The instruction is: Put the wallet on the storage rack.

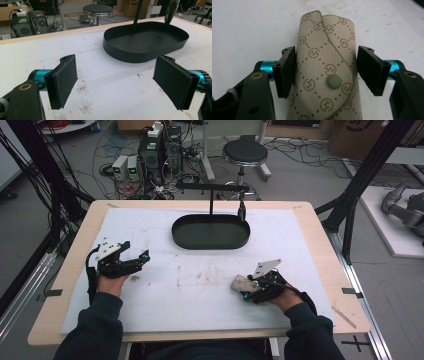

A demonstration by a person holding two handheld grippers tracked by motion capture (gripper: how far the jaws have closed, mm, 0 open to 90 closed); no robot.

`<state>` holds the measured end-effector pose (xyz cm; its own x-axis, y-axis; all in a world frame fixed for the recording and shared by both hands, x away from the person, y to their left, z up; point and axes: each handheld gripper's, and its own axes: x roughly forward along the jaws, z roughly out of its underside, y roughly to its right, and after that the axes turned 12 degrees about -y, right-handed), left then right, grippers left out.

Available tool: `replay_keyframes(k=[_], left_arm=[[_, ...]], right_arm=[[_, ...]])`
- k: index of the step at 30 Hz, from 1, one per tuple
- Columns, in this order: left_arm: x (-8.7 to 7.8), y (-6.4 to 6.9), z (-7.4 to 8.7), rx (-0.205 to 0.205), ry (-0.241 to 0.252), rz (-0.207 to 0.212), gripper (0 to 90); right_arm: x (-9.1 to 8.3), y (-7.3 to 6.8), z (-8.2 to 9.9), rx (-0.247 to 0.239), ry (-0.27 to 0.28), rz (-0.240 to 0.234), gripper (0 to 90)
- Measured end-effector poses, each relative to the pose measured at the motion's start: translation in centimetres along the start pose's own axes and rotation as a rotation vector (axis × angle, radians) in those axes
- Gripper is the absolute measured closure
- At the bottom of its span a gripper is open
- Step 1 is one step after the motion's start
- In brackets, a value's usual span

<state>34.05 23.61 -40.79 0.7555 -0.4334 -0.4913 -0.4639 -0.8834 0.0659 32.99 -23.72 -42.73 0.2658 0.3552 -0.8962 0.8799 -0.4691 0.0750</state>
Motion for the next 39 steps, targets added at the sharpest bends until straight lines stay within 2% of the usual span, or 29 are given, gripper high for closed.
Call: replay_keyframes(k=[1,2,3,4,5,7,10,13,17,18,19,21,23,24,27,28,30,33,34,39], left_arm=[[0.0,0.0,0.0,0.003,-0.001,0.000,19.0],[0.0,0.0,0.0,0.003,-0.003,0.001,19.0],[0.0,0.0,0.0,0.006,-0.003,0.001,19.1],[0.0,0.0,0.0,0.006,-0.003,0.002,19.1],[0.1,0.0,0.0,0.005,-0.003,0.002,19.1],[0.1,0.0,0.0,0.002,-0.004,0.002,19.1],[0.1,0.1,0.0,0.005,-0.007,0.000,19.1],[0.1,0.1,0.0,0.005,-0.008,0.001,19.2],[0.1,0.1,0.0,0.005,-0.006,0.002,19.3],[0.1,0.1,0.0,0.006,-0.007,0.002,19.3],[0.1,0.1,0.0,0.006,-0.007,0.001,19.3],[0.1,0.1,0.0,0.010,-0.008,0.002,19.3],[0.1,0.1,0.0,0.008,-0.008,0.003,19.4],[0.1,0.1,0.0,0.008,-0.007,0.003,19.5],[0.1,0.1,0.0,0.011,-0.011,0.000,19.5],[0.1,0.2,0.0,0.009,-0.011,0.000,19.5],[0.1,0.2,0.0,0.015,-0.013,0.001,19.5],[0.2,0.2,0.0,0.016,-0.014,-0.001,19.7],[0.2,0.2,0.0,0.013,-0.014,0.000,19.6],[0.3,0.2,0.0,0.016,-0.022,0.005,19.7]], right_arm=[[-0.3,0.4,0.2,0.006,0.012,0.049,37.0],[-0.3,0.4,0.2,0.006,0.012,0.049,37.0],[-0.4,0.5,0.3,0.024,0.019,0.060,37.6],[-0.7,0.9,0.5,0.075,0.036,0.103,38.6],[-0.7,0.9,0.5,0.075,0.036,0.103,38.6],[-0.8,1.4,0.8,0.148,0.045,0.115,31.6],[-0.6,1.8,1.1,0.206,0.038,0.104,23.5],[-0.1,1.8,1.3,0.225,-0.005,0.104,19.1],[0.1,1.7,1.3,0.232,-0.031,0.111,18.4],[0.5,1.6,1.3,0.241,-0.068,0.107,18.4],[0.5,1.6,1.3,0.241,-0.068,0.107,18.4],[0.5,1.8,1.4,0.282,-0.070,0.080,20.4],[0.5,1.8,1.5,0.281,-0.064,0.078,22.2],[0.3,1.7,1.5,0.279,-0.056,0.067,31.3],[0.2,1.8,1.5,0.286,-0.060,0.068,34.5],[0.1,2.0,1.4,0.306,-0.060,0.055,37.2],[0.0,2.1,1.4,0.308,-0.061,0.051,38.0],[-0.1,2.1,1.2,0.309,-0.050,0.070,39.2],[-0.4,2.2,1.0,0.305,-0.012,0.071,39.4],[-1.0,2.6,0.4,0.297,0.058,0.092,39.4]])
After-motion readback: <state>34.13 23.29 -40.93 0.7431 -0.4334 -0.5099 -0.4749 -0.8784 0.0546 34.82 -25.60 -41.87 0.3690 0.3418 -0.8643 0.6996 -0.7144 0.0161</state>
